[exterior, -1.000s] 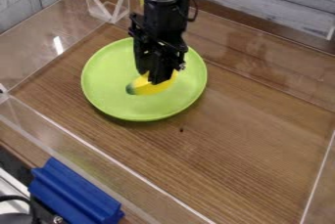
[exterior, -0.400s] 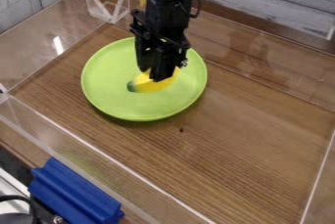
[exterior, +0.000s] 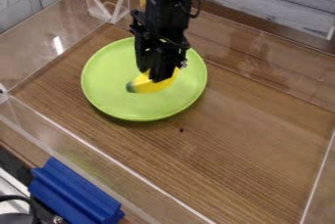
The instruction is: Remove the banana from inside the green plate and put it on the table
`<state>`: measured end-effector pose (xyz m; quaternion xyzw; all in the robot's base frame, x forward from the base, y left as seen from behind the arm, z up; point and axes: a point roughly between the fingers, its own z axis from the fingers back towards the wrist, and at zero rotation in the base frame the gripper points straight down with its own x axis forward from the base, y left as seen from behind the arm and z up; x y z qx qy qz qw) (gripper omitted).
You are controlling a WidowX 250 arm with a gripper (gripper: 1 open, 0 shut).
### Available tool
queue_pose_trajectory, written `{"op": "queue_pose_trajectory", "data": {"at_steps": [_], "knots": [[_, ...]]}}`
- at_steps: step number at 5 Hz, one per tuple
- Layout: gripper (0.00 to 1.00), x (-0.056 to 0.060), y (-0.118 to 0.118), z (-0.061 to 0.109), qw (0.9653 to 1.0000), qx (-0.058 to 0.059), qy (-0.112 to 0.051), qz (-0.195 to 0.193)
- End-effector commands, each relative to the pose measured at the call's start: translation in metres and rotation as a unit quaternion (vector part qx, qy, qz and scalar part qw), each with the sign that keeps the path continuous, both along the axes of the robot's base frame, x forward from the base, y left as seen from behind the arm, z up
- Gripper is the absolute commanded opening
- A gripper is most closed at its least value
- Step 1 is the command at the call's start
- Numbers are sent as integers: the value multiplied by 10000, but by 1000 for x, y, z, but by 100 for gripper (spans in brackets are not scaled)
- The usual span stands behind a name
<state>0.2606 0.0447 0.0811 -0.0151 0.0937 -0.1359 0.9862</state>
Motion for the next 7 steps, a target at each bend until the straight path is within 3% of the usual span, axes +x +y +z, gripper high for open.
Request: {"op": "queue_pose_trajectory", "data": {"at_steps": [1,7], "knots": [[0,10,-2,23,9991,75,-418,-95],[0,6,-6,34,9991,24,-337,-249]]}}
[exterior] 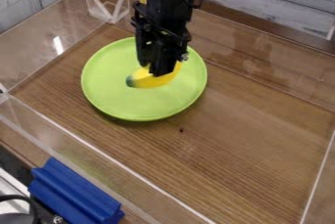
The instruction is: Remove the banana from inside the green plate and put it on the table
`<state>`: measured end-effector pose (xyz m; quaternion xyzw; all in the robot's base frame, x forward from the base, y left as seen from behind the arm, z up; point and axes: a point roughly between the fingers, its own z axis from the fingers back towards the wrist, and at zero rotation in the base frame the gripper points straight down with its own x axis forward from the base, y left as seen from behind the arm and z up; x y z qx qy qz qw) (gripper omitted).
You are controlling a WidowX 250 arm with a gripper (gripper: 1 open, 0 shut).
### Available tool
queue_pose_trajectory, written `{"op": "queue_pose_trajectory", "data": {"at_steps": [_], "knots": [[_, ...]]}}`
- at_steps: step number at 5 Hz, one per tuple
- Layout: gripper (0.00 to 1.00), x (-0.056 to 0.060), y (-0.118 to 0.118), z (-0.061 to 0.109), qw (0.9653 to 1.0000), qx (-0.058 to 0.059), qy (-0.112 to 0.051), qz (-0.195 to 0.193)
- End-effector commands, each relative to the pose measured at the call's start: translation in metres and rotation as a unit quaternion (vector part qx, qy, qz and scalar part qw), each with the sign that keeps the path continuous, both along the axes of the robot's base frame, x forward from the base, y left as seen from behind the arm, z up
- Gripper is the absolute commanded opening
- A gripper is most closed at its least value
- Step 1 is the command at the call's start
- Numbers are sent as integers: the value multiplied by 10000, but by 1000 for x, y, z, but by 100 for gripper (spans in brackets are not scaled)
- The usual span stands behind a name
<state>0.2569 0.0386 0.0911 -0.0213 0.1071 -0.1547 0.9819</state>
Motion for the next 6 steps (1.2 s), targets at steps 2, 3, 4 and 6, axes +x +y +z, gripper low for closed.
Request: {"op": "queue_pose_trajectory", "data": {"at_steps": [2,3,4,6], "knots": [[0,9,-2,29,9990,57,-436,-93],[0,8,-2,31,9991,47,-414,-111],[0,7,-3,33,9991,39,-393,-131],[0,5,-4,36,9993,19,-349,-124]]}}
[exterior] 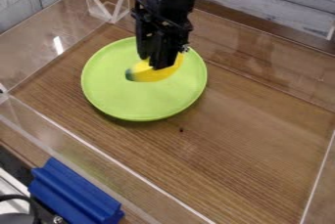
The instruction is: Remove the banana from inside the green plate and put it on the table
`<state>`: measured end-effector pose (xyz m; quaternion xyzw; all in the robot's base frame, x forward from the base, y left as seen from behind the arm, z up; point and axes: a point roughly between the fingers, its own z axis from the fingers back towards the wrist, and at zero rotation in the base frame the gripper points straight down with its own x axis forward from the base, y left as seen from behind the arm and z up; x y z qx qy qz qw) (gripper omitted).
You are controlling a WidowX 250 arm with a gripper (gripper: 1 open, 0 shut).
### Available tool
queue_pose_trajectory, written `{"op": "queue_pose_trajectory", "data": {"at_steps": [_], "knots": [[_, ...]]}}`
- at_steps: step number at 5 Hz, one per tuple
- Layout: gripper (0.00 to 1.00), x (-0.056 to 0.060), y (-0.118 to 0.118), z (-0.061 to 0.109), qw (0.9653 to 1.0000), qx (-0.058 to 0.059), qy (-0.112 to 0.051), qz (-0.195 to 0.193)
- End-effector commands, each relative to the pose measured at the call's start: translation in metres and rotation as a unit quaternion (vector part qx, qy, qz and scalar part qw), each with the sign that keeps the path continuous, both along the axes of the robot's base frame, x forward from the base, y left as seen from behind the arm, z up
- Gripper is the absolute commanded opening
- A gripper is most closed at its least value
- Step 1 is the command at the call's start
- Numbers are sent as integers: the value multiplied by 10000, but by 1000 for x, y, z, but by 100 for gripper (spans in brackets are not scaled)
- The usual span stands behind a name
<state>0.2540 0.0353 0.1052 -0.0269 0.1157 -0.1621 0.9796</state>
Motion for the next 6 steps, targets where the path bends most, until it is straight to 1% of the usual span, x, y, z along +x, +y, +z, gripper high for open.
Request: {"op": "queue_pose_trajectory", "data": {"at_steps": [1,6], "knots": [[0,7,-2,24,9991,55,-420,-25],[0,2,-7,32,9994,4,-316,114]]}}
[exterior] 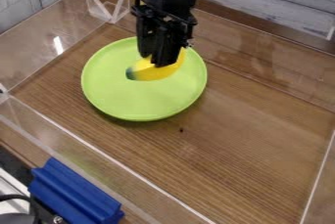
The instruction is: Remove the banana from inside the green plate and put it on the table
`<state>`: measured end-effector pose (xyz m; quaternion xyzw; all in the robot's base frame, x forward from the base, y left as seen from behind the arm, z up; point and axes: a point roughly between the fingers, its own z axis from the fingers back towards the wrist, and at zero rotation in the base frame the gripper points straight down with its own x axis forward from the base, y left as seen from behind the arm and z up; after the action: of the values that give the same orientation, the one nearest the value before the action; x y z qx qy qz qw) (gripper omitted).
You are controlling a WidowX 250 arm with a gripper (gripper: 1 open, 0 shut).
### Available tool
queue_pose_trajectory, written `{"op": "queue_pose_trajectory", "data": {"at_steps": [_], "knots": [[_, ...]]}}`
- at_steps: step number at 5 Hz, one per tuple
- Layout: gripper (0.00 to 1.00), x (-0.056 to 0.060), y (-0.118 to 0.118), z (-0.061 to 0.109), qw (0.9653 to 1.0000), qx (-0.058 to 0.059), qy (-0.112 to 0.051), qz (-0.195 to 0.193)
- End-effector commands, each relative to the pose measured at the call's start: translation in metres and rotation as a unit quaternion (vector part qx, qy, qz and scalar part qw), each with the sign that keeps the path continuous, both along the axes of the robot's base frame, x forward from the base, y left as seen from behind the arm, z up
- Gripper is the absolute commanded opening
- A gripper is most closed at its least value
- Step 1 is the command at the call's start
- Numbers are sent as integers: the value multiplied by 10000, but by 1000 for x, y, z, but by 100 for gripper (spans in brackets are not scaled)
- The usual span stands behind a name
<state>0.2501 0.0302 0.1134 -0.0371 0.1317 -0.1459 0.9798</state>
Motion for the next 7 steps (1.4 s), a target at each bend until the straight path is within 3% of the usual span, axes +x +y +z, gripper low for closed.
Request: {"op": "queue_pose_trajectory", "data": {"at_steps": [1,7], "knots": [[0,5,-3,26,9988,59,-476,-28],[0,0,-11,33,9993,30,-368,113]]}}
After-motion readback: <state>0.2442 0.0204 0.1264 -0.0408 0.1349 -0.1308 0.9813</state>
